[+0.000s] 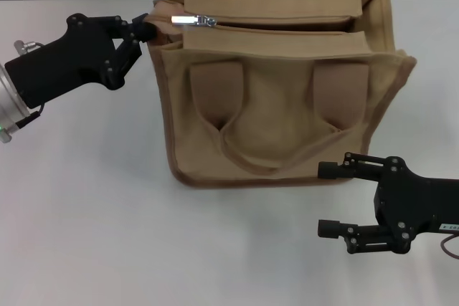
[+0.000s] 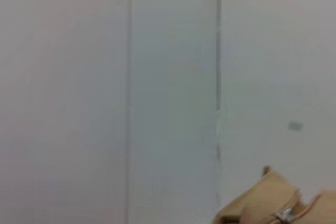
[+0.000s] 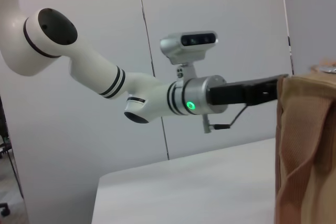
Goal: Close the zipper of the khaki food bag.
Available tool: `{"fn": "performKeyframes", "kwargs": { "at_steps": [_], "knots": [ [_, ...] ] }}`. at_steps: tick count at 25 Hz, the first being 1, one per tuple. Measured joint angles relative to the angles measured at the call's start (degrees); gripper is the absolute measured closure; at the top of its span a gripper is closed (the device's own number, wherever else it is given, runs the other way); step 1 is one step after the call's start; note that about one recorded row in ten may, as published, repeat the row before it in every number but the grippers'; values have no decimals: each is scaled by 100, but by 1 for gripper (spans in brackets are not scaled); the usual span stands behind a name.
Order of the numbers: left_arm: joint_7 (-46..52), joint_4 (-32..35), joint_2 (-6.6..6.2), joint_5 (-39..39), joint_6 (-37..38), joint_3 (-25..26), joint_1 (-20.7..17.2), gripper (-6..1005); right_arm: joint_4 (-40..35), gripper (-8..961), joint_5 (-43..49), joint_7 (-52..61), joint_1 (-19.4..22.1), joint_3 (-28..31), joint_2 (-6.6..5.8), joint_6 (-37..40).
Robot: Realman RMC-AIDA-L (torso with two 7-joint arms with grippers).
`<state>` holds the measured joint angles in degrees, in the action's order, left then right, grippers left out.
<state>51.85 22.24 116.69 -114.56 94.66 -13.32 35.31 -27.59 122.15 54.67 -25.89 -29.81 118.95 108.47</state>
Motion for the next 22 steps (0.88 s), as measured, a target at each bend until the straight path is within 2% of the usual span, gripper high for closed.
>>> {"fn": "performKeyframes", "kwargs": {
  "at_steps": [5,11,17,22],
  "knots": [
    [-70,0,-3,34,537,12,-13,969,11,151,-246,0,8,54,-13,221],
    [-58,1,86,145,571,-6,75,967,28,151,-1051,180,13,62,-49,809],
    [-88,-11,169,200,758,-84,271,966,-25,152,-1979,968,-112,64,-104,982],
    [-124,-26,176,200,812,-110,285,964,-53,152,-2128,1839,-385,70,-192,857]
  ]
}}
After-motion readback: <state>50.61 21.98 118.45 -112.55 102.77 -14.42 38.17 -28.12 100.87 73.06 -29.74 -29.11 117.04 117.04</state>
